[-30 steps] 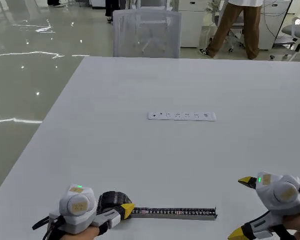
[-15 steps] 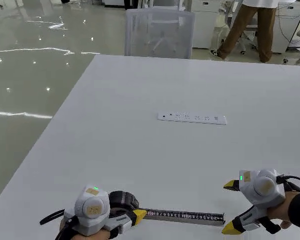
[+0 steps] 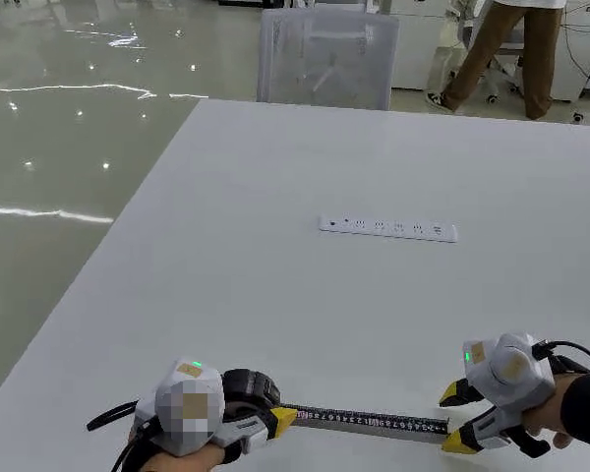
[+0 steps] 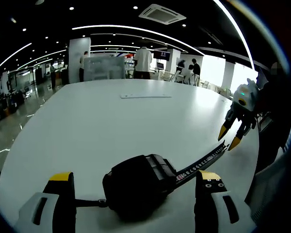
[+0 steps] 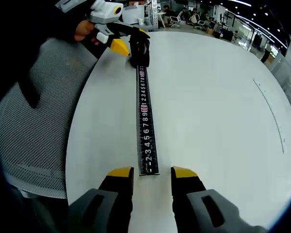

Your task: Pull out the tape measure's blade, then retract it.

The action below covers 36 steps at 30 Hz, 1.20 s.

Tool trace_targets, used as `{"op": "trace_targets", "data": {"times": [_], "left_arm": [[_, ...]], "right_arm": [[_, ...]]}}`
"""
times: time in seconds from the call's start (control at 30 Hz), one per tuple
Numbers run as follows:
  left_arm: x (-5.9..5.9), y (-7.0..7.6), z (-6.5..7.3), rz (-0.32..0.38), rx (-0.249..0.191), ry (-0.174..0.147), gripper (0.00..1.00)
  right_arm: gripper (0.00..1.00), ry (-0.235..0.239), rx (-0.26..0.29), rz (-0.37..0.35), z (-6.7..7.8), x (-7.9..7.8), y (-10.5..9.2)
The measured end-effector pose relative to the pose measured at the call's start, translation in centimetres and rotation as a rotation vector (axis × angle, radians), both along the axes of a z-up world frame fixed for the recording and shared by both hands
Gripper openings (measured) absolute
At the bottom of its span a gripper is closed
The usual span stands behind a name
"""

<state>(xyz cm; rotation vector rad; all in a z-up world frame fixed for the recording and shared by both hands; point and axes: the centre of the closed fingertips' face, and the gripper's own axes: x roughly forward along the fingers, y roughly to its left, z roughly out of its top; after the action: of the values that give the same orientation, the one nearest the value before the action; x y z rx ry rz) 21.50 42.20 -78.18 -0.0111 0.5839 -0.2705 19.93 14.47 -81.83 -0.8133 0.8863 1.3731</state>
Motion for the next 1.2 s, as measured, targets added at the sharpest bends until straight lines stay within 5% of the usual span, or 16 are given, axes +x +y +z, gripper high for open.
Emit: {"op": "trace_targets", "data": {"times": [0.37, 0.57, 0.67, 0.77, 0.83, 1.2], "left_arm": [[0.1, -0.4, 0.2, -0.015, 0.004, -0.013, 1.0], [0.0, -1.2, 0.2, -0.046, -0.001, -0.01, 0.92], [0.1, -1.1, 0.1, -0.031, -0.012, -0.003, 0.9], [-0.1, -1.1, -0.3, 0.0, -0.036, 0.044, 0.81], [-0.1, -1.0, -0.6, 0.016, -0.017, 0.049, 0.8], [0.4, -0.7, -0.7, 0.111, -0.057, 0.064, 0.65]], "right_arm": [[0.14, 0.0, -0.02, 0.026, -0.4, -0.4, 0.0], [0.13, -0.013, -0.043, 0.025, -0.9, -0.3, -0.1], [0.13, -0.011, -0.067, -0.002, -0.9, -0.3, 0.0], [0.12, -0.002, -0.096, -0.028, -0.9, -0.4, 0.1], [0.12, -0.007, -0.108, 0.004, -0.9, -0.4, 0.0], [0.12, 0.006, -0.182, -0.043, -1.0, -0.6, 0.2]]}}
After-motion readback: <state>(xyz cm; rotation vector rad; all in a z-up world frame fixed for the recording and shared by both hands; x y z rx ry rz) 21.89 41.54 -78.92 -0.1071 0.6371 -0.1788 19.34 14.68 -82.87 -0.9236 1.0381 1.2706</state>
